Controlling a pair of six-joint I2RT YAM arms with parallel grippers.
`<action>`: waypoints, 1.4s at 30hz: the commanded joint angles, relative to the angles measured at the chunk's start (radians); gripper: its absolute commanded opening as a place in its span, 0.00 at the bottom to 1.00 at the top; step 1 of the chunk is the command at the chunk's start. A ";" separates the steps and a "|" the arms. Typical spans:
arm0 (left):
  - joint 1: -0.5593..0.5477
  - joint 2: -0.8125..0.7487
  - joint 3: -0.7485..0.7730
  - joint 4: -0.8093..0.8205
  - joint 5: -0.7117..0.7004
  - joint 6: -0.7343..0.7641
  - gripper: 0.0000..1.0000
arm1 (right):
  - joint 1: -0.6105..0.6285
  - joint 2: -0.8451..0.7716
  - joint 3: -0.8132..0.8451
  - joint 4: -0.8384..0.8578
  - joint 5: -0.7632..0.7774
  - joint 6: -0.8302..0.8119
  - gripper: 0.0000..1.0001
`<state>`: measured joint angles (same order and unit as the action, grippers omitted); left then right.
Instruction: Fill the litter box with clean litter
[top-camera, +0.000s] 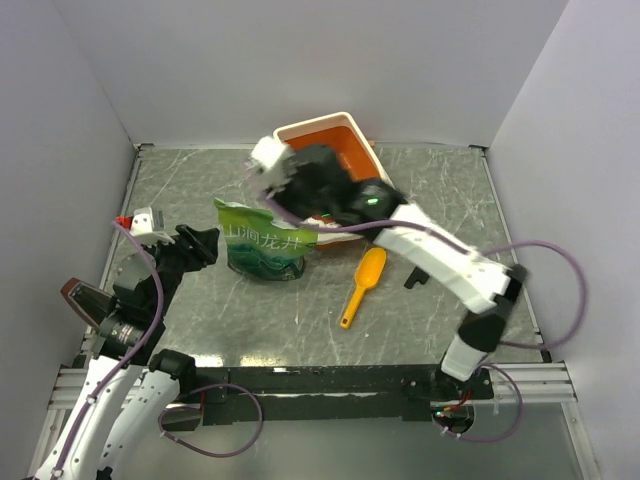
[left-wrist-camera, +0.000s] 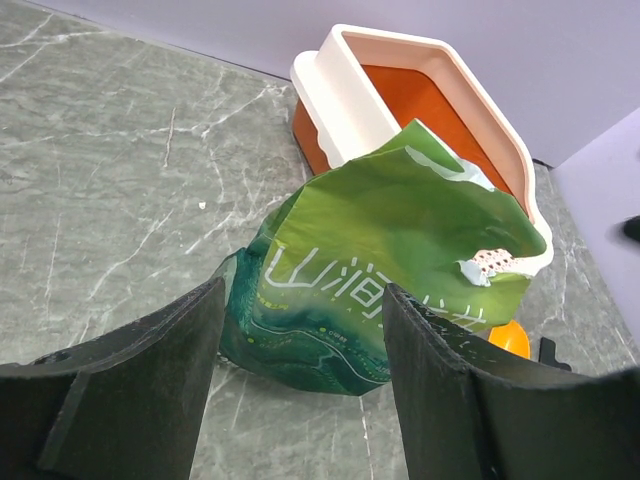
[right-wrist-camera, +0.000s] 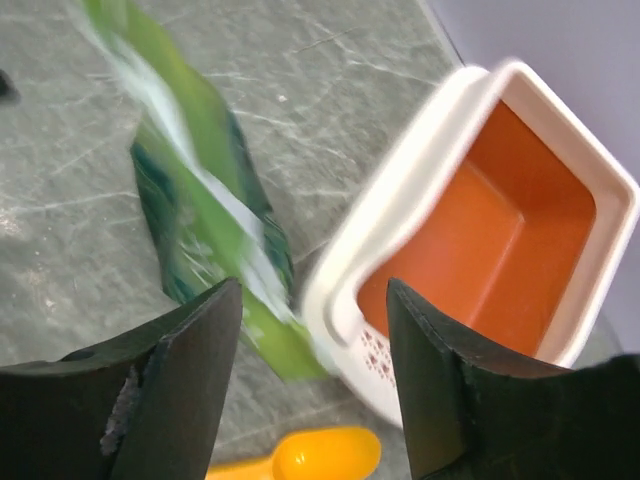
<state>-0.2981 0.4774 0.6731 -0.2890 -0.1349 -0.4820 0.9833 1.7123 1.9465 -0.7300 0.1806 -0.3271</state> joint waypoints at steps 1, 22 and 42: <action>-0.003 -0.010 -0.006 0.051 0.030 0.020 0.69 | -0.159 -0.180 -0.170 0.086 -0.163 0.088 0.69; -0.003 0.000 -0.018 0.067 0.106 0.022 0.70 | -0.433 -0.039 -0.377 0.202 -0.946 0.100 0.89; -0.001 0.004 -0.021 0.065 0.100 0.026 0.71 | -0.336 0.064 -0.362 0.192 -1.009 0.054 0.81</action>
<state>-0.2981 0.4934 0.6559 -0.2523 -0.0406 -0.4652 0.6117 1.8179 1.5909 -0.5610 -0.8150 -0.2348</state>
